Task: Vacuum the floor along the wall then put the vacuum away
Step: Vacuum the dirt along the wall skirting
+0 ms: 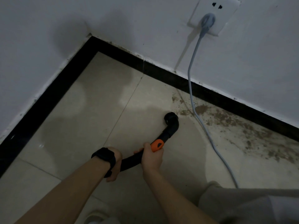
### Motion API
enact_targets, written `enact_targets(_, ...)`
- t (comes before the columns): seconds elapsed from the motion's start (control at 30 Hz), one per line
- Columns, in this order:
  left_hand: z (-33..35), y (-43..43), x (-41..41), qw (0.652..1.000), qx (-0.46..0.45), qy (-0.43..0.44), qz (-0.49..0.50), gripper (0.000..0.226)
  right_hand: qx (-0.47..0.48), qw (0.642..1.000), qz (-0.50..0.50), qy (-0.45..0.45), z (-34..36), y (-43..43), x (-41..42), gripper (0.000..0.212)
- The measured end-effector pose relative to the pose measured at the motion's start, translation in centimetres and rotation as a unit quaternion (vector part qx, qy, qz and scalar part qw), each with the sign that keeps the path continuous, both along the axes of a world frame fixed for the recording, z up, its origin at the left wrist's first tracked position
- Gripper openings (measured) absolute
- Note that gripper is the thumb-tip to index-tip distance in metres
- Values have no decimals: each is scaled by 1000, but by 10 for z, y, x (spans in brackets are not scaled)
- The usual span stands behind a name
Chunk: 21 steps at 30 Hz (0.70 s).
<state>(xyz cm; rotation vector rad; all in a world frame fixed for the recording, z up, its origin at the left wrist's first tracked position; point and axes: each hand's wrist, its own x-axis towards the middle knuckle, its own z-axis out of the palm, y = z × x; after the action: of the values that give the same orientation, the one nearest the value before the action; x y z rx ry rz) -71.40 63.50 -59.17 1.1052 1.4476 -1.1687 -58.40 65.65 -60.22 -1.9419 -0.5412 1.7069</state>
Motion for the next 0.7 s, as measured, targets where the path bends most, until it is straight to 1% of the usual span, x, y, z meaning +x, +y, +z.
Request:
enact_targets(0.13,7,9,0,998,50,-30,29,58,15,1000,10,-8,-1,19,1,23)
enact_targets(0.27,13,17,0,994,78,-52,54,55,17,1000,12,-4,-3,37,0,24)
enact_targets(0.37,17,23,-1,990,106,-67,70,61,19,999,26,-9,-6,50,-1,26)
enact_targets(0.47,18,26,-3,982,146,-85,90,63,28,999,36,-9,-8,64,-3,28)
enact_targets(0.6,19,30,-5,969,199,-94,117,60,36,997,54,-28,-7,82,-10,28)
enact_targets(0.7,18,32,-7,957,232,-99,141,57,43,996,73,-40,-9,96,-16,35)
